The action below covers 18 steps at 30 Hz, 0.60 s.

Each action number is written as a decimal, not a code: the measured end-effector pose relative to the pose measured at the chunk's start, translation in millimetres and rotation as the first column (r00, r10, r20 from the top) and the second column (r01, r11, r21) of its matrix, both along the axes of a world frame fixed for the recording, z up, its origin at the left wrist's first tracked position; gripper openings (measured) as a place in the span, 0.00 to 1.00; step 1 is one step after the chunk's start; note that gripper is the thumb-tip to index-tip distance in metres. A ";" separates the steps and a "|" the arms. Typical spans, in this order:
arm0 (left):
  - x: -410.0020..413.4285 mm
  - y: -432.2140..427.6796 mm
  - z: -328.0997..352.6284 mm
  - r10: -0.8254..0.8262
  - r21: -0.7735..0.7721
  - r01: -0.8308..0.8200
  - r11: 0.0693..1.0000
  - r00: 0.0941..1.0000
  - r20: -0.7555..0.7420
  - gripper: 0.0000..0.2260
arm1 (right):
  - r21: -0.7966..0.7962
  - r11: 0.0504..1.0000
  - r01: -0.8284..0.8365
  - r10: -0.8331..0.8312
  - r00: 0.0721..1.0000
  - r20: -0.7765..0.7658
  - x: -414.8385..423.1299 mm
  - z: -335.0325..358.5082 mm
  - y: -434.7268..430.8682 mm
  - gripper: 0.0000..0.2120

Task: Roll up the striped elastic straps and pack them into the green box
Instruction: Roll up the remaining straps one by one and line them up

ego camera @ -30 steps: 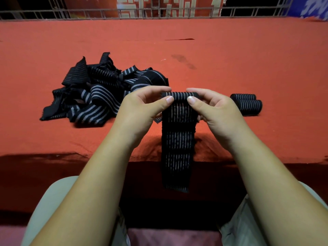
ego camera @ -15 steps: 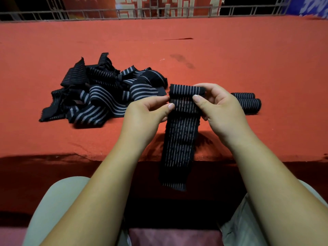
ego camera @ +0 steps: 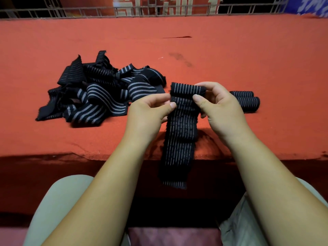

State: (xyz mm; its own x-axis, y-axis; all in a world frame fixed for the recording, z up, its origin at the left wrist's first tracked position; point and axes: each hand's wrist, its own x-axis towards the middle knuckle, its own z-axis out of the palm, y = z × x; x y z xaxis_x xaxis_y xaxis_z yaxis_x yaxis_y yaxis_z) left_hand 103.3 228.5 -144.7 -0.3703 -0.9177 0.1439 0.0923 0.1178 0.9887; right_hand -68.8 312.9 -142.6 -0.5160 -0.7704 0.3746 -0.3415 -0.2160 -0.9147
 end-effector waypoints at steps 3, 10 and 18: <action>1.1 -5.2 -0.4 -0.029 0.062 0.029 0.998 1.000 0.000 0.11 | -0.001 1.000 -0.015 0.015 1.000 -0.026 -2.1 -0.1 0.5 0.11; 1.0 -4.5 4.0 -0.142 0.167 0.161 0.973 0.982 -0.121 0.12 | 0.009 1.000 -0.026 0.026 1.000 0.018 -6.8 1.5 1.5 0.10; 2.1 -3.9 6.7 -0.214 0.108 0.228 0.968 0.968 -0.128 0.10 | -0.068 0.991 -0.118 0.123 0.990 0.065 2.0 0.1 1.5 0.11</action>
